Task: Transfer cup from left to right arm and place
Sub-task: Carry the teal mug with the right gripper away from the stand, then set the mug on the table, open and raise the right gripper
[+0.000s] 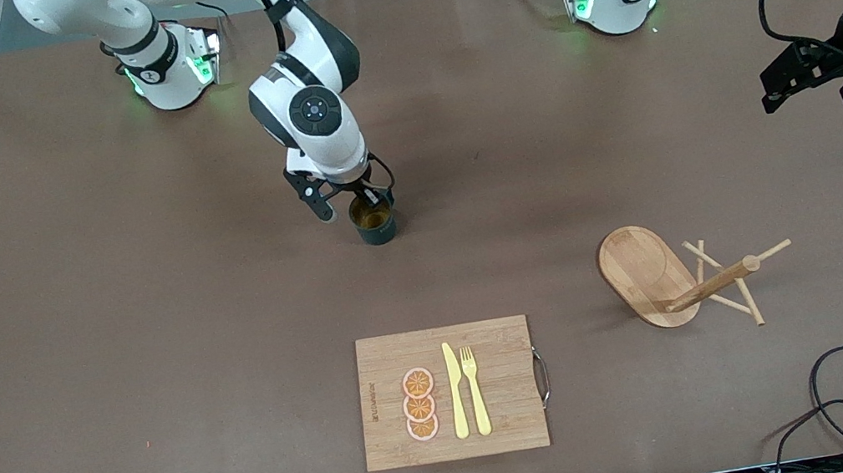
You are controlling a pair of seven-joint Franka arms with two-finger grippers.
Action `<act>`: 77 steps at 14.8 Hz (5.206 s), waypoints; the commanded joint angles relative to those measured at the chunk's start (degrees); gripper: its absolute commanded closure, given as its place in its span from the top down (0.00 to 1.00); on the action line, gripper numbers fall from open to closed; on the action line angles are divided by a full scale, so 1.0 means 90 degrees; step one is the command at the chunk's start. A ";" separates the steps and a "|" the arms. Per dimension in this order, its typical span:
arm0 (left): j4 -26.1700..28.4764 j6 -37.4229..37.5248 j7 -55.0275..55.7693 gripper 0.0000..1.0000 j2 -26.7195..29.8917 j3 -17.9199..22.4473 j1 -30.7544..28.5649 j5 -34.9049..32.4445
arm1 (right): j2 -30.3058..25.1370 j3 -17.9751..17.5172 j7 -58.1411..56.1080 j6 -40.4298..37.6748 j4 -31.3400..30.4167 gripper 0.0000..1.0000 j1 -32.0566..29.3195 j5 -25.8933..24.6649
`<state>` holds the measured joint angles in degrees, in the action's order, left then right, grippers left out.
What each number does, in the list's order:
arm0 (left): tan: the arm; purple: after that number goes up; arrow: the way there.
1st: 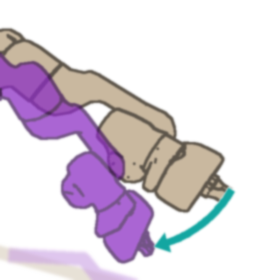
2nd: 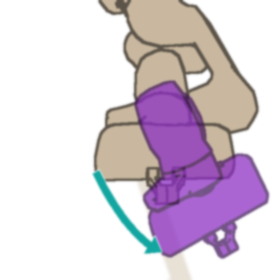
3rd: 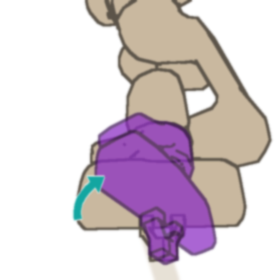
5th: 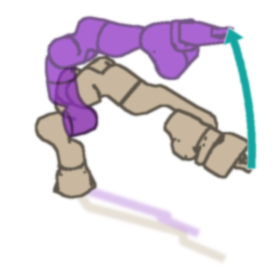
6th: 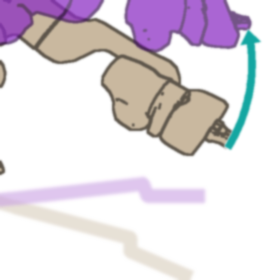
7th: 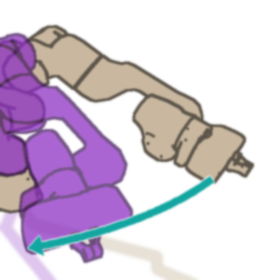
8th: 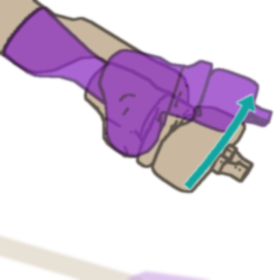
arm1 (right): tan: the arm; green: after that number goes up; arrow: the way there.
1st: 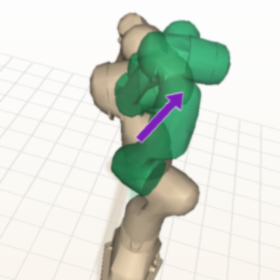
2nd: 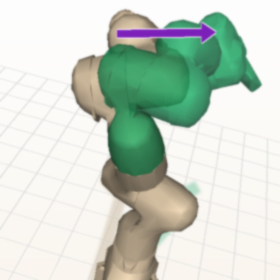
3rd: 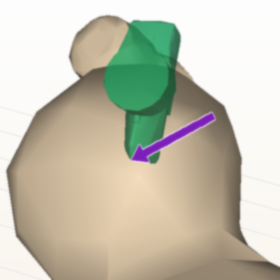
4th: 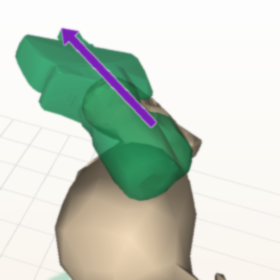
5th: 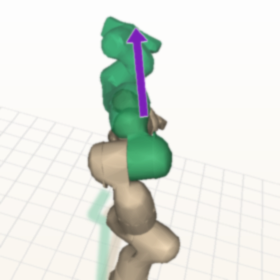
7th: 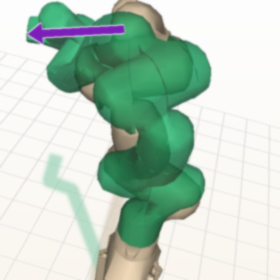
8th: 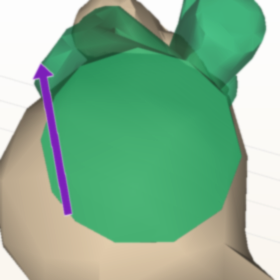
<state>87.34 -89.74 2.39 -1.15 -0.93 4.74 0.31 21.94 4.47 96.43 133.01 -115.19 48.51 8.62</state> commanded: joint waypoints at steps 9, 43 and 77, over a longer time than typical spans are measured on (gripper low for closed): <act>-0.0056 -0.0185 -0.0040 1.00 0.0030 0.0083 0.0011 0.0024 | 0.0023 0.0040 -0.1531 -0.0023 -0.0004 0.02 -0.0204 -0.0361; -0.0358 -0.0185 -0.0099 1.00 -0.0262 0.0083 -0.0116 -0.0015 | -0.1246 0.0050 -1.6994 0.1236 -0.2064 0.00 -0.5634 -0.1250; -0.0358 -0.0185 -0.0119 1.00 -0.0262 0.0093 -0.0126 0.0005 | -0.2282 -0.0009 -1.3511 -0.1857 -0.0514 1.00 -0.5762 -0.1289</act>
<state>85.28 -91.68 1.16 -3.07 -0.15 3.59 0.31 2.27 5.54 -31.42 119.77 -122.44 -2.65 -2.31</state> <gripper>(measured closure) 0.000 0.000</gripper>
